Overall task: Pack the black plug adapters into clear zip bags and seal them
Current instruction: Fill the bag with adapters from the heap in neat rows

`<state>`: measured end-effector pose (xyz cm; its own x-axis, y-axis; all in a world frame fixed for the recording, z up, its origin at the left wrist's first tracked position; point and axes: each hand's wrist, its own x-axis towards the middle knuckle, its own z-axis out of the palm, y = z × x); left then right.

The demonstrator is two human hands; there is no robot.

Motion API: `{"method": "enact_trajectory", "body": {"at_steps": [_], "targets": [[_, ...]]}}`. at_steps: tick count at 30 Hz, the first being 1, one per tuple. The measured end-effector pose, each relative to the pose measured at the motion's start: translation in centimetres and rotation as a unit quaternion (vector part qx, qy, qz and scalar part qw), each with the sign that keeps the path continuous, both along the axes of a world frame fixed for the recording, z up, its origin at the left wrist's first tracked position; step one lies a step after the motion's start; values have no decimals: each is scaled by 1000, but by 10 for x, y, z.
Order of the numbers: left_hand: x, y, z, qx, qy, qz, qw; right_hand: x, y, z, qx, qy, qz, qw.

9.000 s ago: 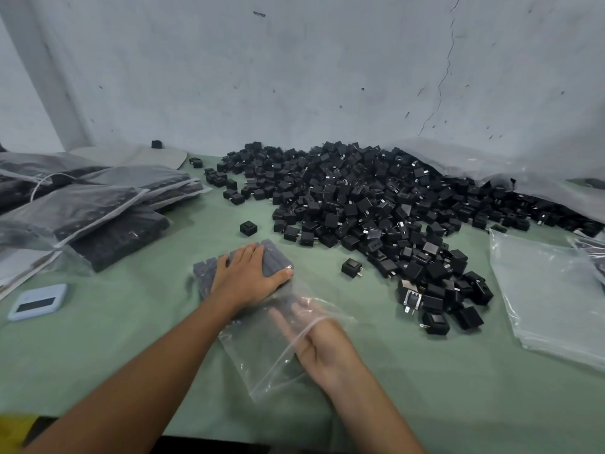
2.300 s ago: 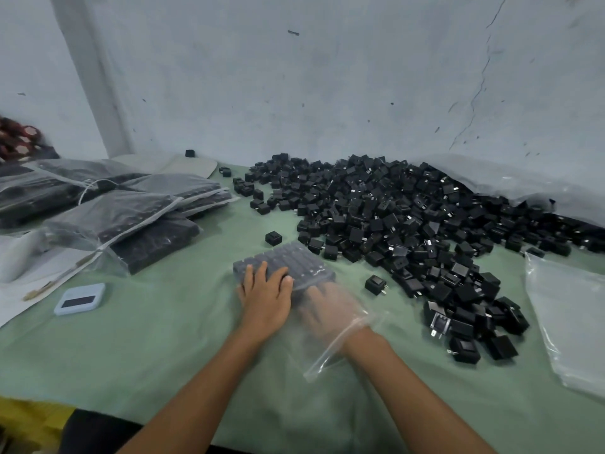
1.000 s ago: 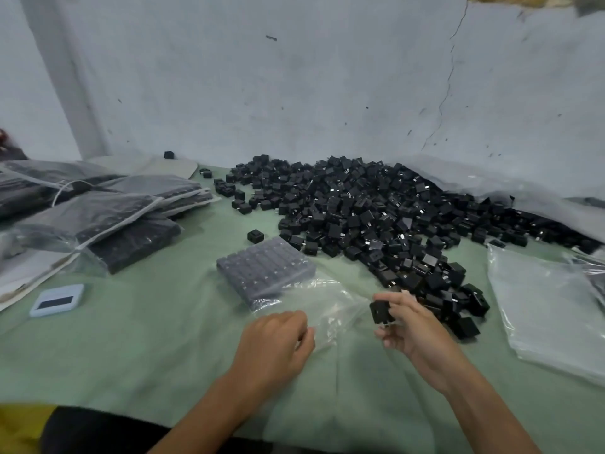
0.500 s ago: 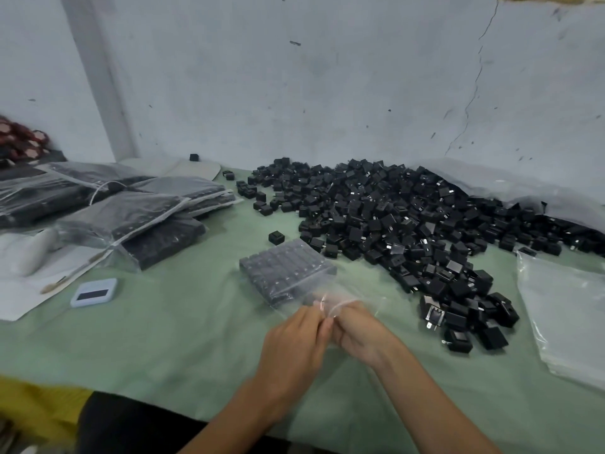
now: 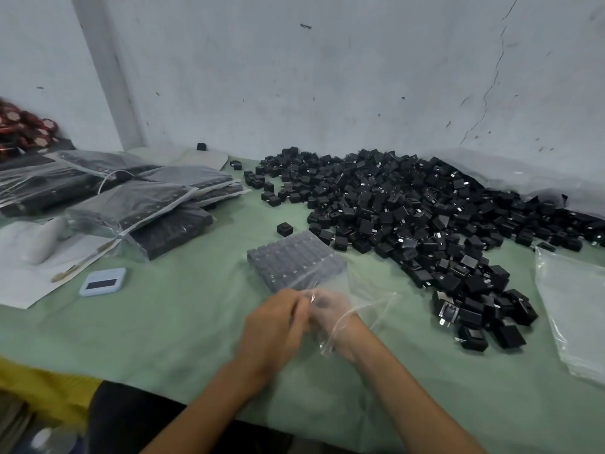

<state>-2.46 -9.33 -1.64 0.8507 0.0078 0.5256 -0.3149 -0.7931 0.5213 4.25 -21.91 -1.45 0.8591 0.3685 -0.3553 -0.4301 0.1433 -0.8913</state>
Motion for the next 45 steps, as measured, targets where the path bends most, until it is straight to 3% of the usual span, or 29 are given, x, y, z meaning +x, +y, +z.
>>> {"method": "enact_trajectory", "body": {"at_steps": [3,8,11,14,17,22,28,39,42,45], "targets": [[32,35,0,-2,49,70,996,-8,-4,-3,-39,-102,-8,994],[53,66,-17,63,158,56,984,-8,-12,-8,-91,-156,28,983],[55,65,-21,26,150,63,986,-7,-14,-10,-116,-176,39,977],[59,63,-21,-3,146,70,987,-5,-7,-9,-56,-119,25,991],[59,63,-23,-15,143,68,987,-2,-1,-13,-117,-157,-12,981],[62,63,-24,11,159,70,985,2,-5,-21,-111,-186,4,976],[63,62,-23,6,170,75,983,0,-4,-17,-15,-122,12,992],[58,43,-15,-3,187,119,975,-7,-8,-7,-120,-177,28,976],[56,42,-17,-22,155,128,979,-10,-4,-4,-75,-147,18,986],[59,41,-19,-29,81,82,993,-10,-3,0,-96,-163,-3,982]]}}
